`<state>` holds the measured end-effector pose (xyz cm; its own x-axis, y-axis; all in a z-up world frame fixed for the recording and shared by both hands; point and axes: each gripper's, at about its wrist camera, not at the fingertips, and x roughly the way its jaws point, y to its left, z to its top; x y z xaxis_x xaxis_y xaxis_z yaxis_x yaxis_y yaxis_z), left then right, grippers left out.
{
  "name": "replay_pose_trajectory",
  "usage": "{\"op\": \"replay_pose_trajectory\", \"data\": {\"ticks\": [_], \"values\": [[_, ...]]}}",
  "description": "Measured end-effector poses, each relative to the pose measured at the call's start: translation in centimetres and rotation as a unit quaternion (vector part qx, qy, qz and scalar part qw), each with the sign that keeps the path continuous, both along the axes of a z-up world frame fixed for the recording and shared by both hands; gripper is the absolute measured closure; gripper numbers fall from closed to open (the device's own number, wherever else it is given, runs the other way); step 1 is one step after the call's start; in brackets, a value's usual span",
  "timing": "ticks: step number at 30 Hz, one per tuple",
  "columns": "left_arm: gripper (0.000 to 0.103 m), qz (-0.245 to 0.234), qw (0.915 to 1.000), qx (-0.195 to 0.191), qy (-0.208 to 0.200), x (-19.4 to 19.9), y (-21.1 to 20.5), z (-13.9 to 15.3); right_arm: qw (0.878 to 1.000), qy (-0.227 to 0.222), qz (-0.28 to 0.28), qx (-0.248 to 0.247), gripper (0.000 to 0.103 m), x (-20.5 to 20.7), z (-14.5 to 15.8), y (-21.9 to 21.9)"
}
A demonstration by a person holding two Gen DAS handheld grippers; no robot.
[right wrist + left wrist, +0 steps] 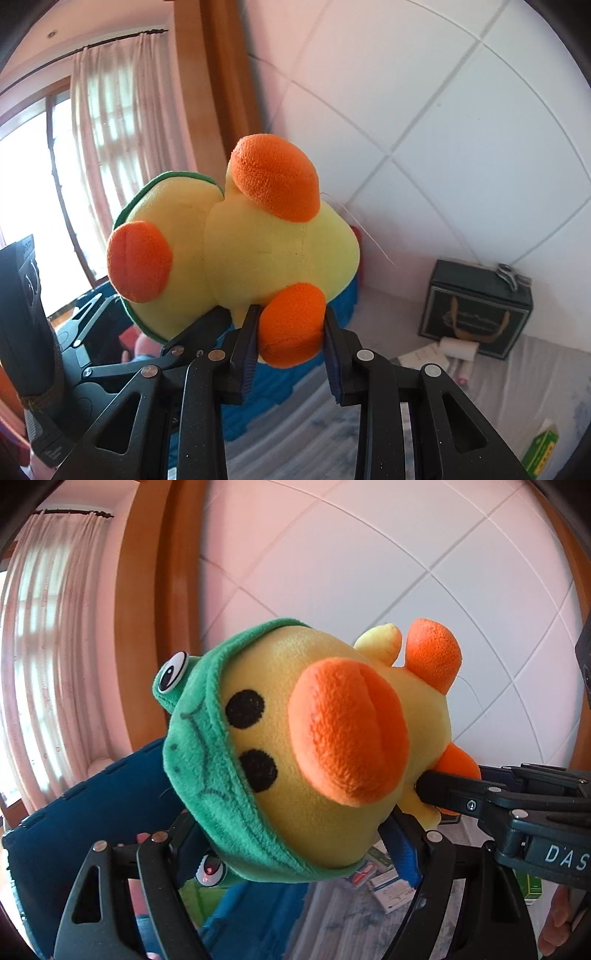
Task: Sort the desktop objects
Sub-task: 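Lower the duck into the blue crate and open the right tool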
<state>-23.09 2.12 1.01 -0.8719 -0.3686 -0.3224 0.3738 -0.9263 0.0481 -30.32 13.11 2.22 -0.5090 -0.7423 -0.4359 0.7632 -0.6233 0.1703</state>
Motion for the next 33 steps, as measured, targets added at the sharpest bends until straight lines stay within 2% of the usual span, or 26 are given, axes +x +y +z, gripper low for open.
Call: {"op": "replay_pose_trajectory", "data": {"ticks": [7,8,10,11,12,14,17,20,23,24,27,28,33], "values": [[0.02,0.089,0.9959,0.002,-0.01,5.1,-6.9,0.9,0.997,0.003,0.082,-0.009,0.072,3.9,0.8,-9.0],[0.02,0.098,0.995,0.02,-0.012,5.4,-7.9,0.8,0.996,0.002,0.09,-0.009,0.072,4.0,0.7,-9.7],[0.02,0.103,0.9912,0.082,-0.017,5.4,-10.3,-0.2,0.994,-0.001,0.105,-0.013,0.072,4.4,0.5,-11.9],[0.02,0.106,0.9865,0.123,-0.024,5.6,-11.9,-0.5,0.994,0.001,0.107,-0.011,0.072,4.5,0.4,-12.6],[0.02,0.109,0.9831,0.144,-0.03,4.8,-12.7,-1.8,0.994,0.002,0.11,-0.007,0.072,4.7,0.5,-13.7],[0.02,0.122,0.9721,0.193,-0.051,4.6,-14.6,-2.6,0.994,0.0,0.109,0.006,0.072,4.8,0.4,-15.3],[0.02,0.139,0.9579,0.234,-0.092,3.7,-16.2,-3.4,0.994,-0.009,0.101,0.034,0.07,4.0,-0.4,-17.3],[0.021,0.148,0.951,0.243,-0.121,2.9,-16.3,-3.9,0.994,-0.007,0.087,0.061,0.07,3.4,-1.4,-18.5],[0.021,0.155,0.9502,0.235,-0.133,2.5,-16.1,-3.7,0.994,-0.009,0.079,0.073,0.065,3.0,-2.1,-18.6],[0.02,0.161,0.9509,0.227,-0.135,2.6,-16.2,-3.0,0.994,-0.009,0.078,0.076,0.061,3.1,-2.1,-18.5],[0.021,0.16,0.9522,0.215,-0.147,2.2,-15.9,-2.8,0.994,-0.003,0.07,0.084,0.039,3.3,-1.7,-17.7],[0.02,0.159,0.9532,0.213,-0.144,2.3,-16.7,-2.7,0.994,-0.001,0.069,0.083,0.039,3.4,-1.5,-17.5],[0.021,0.161,0.9556,0.204,-0.139,2.8,-15.1,-2.2,0.994,0.011,0.068,0.086,0.039,4.3,-0.8,-16.7]]}}
